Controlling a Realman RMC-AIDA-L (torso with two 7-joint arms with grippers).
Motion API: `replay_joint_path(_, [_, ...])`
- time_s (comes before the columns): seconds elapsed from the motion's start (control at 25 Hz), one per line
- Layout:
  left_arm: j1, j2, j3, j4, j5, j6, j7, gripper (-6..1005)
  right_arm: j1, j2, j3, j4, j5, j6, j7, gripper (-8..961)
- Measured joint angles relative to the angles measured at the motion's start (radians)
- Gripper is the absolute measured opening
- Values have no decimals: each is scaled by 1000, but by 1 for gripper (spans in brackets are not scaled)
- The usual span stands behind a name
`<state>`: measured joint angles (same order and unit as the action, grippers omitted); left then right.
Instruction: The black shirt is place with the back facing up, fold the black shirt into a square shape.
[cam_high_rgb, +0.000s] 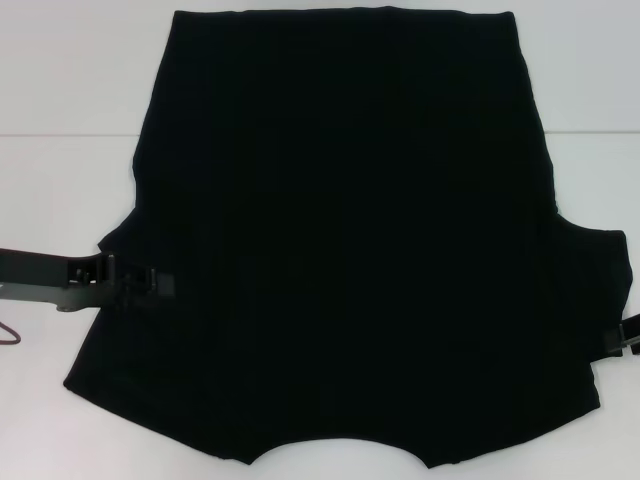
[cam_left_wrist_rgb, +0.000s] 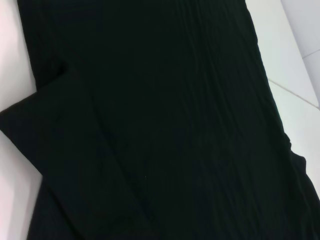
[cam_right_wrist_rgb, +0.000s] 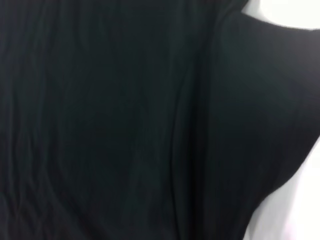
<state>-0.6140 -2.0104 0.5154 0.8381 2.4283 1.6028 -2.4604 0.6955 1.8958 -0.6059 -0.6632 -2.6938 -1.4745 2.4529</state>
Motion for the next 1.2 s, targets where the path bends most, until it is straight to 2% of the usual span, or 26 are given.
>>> replay_joint_path(0.28, [5, -1, -1, -1, 0, 0, 0, 330, 12, 6, 3, 28, 4, 55, 1, 459])
replay_joint_path(0.6, [10, -2, -2, -1, 0, 0, 0, 330, 13, 8, 4, 30, 3, 67, 1, 334])
replay_joint_path(0.8, [10, -2, -2, -1, 0, 0, 0, 331, 5, 11, 8, 30, 7, 80, 1, 114])
replay_joint_path(1.04, [9, -1, -2, -1, 0, 3, 0, 331, -3, 17, 23, 14, 9, 93, -8, 1])
replay_joint_path(1.2, [11, -1, -4, -1, -1, 8, 0, 331, -27, 19, 76, -44, 39, 97, -21, 0])
